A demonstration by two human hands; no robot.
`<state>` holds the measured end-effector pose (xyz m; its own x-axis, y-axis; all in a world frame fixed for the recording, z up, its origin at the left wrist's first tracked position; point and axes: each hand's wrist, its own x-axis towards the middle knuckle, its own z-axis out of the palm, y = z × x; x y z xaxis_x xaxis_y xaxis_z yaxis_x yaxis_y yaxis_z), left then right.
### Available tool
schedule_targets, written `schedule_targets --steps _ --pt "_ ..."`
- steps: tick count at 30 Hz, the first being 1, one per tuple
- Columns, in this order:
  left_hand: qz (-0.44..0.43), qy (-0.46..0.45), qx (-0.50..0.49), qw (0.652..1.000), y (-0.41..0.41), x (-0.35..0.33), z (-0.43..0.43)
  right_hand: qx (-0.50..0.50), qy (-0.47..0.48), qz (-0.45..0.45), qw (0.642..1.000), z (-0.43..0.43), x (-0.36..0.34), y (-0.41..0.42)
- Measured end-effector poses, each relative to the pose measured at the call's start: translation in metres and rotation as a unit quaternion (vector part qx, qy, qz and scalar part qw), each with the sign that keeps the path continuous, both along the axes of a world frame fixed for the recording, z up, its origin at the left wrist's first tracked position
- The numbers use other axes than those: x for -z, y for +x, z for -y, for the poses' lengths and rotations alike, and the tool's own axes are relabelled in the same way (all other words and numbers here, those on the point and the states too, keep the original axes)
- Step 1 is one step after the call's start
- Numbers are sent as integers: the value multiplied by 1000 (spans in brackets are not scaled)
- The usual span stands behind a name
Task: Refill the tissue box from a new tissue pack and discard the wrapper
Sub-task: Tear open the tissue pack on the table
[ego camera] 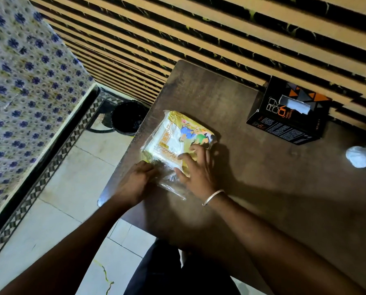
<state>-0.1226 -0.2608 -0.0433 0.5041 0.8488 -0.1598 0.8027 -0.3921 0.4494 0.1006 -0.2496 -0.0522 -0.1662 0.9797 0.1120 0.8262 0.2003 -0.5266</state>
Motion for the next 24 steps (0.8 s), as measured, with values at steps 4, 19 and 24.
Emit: schedule_targets --steps 4,19,24 --pt "11 13 -43 999 -5 -4 5 -131 -88 -50 986 4 -4 -21" --pt "-59 78 -59 993 -7 10 25 53 -296 -370 879 -9 3 -28" --pt "-171 24 -75 982 1 5 27 91 -254 -439 857 -21 -5 -27"
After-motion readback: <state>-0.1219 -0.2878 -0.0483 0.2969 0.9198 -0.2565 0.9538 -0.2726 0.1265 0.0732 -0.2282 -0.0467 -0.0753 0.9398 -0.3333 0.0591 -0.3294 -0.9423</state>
